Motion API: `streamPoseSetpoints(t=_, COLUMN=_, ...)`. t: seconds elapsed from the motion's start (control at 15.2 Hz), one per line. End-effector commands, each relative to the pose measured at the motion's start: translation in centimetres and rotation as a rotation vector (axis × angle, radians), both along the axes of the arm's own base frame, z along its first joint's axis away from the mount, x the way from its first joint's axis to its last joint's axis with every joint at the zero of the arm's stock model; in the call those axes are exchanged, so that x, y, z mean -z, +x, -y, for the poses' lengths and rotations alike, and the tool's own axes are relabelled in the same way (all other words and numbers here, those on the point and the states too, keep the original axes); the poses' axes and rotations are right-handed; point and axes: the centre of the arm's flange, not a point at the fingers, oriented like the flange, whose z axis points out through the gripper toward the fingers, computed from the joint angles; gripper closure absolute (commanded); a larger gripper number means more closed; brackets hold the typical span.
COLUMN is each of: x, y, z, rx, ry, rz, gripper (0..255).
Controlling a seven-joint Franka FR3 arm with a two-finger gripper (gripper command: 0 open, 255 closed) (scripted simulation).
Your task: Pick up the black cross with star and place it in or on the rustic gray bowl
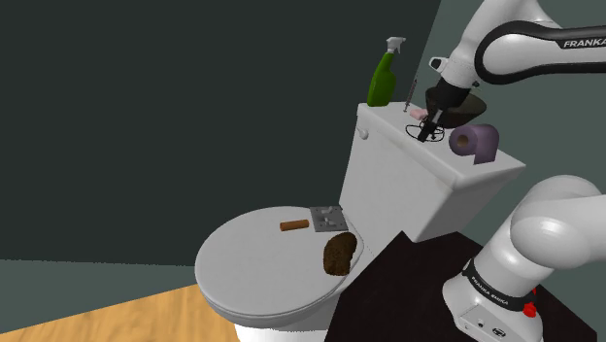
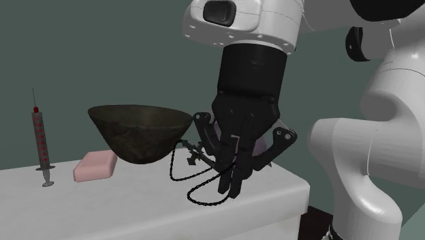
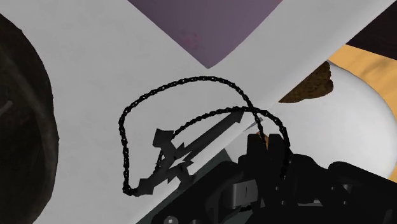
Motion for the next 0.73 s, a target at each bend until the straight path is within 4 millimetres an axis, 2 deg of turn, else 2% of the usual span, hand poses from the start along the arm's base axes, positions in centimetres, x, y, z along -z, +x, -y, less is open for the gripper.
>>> streamPoseSetpoints(t=0.0, x=-1.0, y=-0.1, z=-0.1, rx=0.000, ry=0.000, rz=0.000, gripper=255)
streamPoseSetpoints(t=0.66, x=-6.3, y=-0.1, z=-0.1, rx=0.000, ry=0.000, rz=0.000, gripper=255)
